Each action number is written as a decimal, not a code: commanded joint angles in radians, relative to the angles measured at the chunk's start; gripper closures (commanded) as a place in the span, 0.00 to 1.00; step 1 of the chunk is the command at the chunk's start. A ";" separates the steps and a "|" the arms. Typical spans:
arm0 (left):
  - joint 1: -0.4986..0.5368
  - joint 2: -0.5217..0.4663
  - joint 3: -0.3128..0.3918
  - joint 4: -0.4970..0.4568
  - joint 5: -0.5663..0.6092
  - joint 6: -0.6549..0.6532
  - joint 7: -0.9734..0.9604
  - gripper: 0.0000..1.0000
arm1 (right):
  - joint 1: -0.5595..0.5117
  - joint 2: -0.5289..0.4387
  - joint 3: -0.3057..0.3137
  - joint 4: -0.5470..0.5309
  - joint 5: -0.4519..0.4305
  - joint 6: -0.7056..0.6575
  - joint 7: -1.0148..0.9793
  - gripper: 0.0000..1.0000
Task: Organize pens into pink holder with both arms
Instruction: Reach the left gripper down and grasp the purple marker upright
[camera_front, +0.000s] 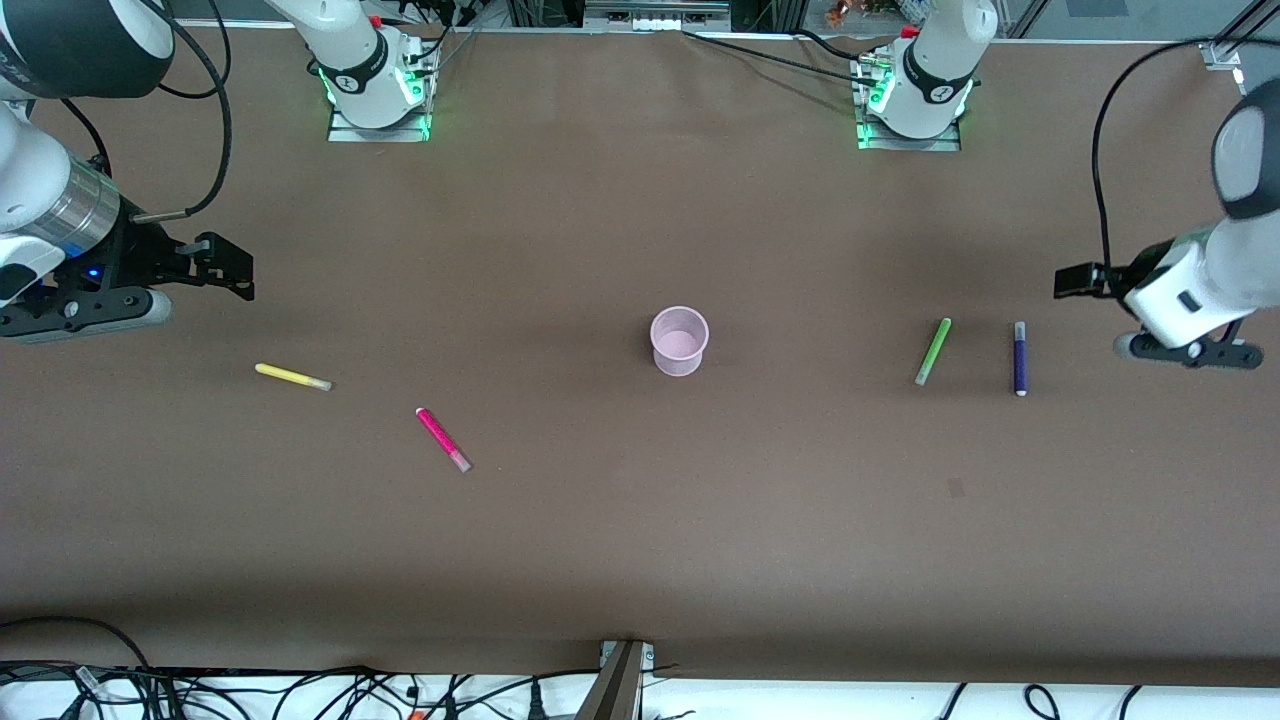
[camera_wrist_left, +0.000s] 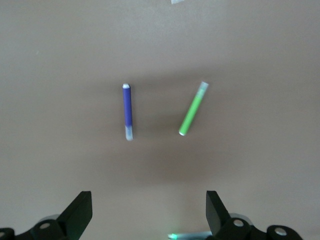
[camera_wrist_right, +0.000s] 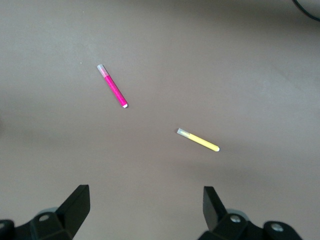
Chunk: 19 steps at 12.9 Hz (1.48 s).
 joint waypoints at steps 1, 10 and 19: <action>0.049 0.077 0.001 -0.019 0.027 0.120 0.130 0.00 | -0.005 -0.004 0.008 0.015 -0.008 -0.019 -0.009 0.00; 0.132 0.141 -0.002 -0.446 0.024 0.860 0.211 0.00 | -0.003 -0.006 0.009 0.015 -0.008 -0.018 -0.009 0.00; 0.160 0.247 -0.005 -0.446 0.011 0.918 0.210 0.82 | -0.003 -0.006 0.011 0.015 -0.008 -0.019 -0.009 0.00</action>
